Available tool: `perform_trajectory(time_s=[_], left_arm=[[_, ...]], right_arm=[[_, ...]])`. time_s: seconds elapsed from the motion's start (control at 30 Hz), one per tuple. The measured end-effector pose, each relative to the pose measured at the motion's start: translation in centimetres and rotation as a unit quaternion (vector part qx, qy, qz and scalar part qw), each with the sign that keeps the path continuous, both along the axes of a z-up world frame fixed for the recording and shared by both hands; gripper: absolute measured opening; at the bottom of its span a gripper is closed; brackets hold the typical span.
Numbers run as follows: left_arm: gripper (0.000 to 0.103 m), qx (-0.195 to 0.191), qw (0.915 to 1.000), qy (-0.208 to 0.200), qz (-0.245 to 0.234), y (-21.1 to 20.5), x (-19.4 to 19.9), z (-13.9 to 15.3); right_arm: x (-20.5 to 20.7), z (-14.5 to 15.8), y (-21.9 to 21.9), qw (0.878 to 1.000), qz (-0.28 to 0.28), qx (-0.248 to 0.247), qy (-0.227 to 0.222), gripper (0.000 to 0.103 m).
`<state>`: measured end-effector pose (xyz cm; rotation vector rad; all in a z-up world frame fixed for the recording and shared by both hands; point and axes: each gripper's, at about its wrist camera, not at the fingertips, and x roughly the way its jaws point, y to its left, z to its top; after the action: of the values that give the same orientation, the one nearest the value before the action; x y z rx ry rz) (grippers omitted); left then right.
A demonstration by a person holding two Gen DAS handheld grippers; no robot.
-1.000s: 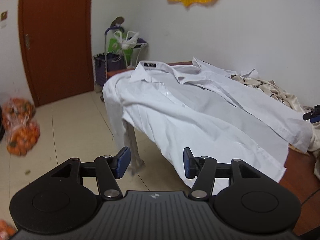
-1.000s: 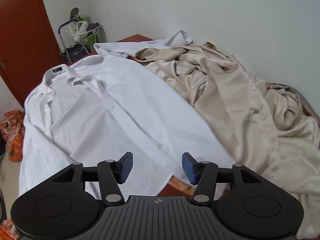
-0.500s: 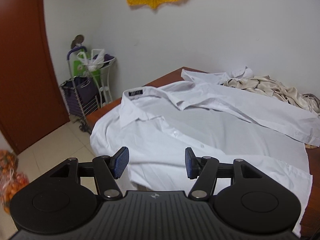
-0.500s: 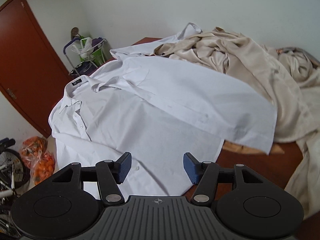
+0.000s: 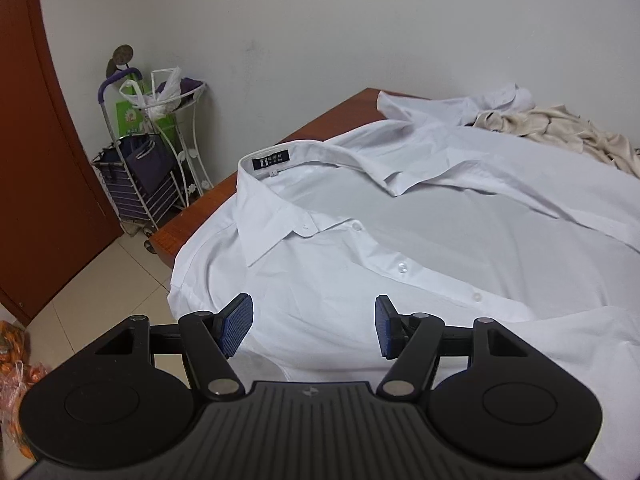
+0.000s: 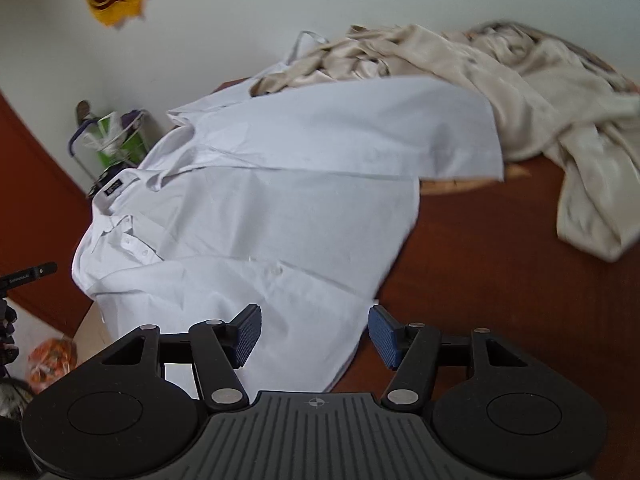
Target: Fold clothes
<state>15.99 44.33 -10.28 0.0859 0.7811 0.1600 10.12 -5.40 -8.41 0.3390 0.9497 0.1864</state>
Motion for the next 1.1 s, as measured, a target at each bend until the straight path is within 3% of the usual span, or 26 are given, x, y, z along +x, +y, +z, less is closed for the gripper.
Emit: perform_trajectory(time_s=[0.27, 0.47, 0.7, 0.8, 1.0, 1.1], left_arm=[[0.071, 0.030, 0.9961, 0.004, -0.083, 2.5, 6.8, -1.1], [0.071, 0.043, 0.9821, 0.044, -0.178, 3.5, 11.5, -2.2], [0.071, 0.072, 0.9504, 0.075, -0.293, 4.1, 15.5, -4.0], [0.071, 0.078, 0.9317, 0.087, -0.344, 4.3, 17.5, -5.1], [0.070, 0.103, 0.8850, 0.116, -0.439, 4.3, 20.9, -7.4], [0.064, 0.089, 0.8732, 0.125, -0.463, 4.9, 22.0, -8.0]], right_arm=[[-3.3, -1.9, 3.8, 0.994, -0.107, 0.010, 0.025, 0.062], [-4.8, -1.7, 7.3, 0.985, -0.173, 0.013, 0.014, 0.062], [-6.3, -1.2, 13.3, 0.972, -0.234, 0.016, 0.010, 0.062], [-6.3, -1.8, 15.6, 0.964, -0.265, 0.007, 0.014, 0.062], [-6.1, -3.0, 20.0, 0.944, -0.328, -0.013, 0.025, 0.063], [-4.9, -3.9, 19.6, 0.931, -0.362, -0.025, 0.029, 0.063]])
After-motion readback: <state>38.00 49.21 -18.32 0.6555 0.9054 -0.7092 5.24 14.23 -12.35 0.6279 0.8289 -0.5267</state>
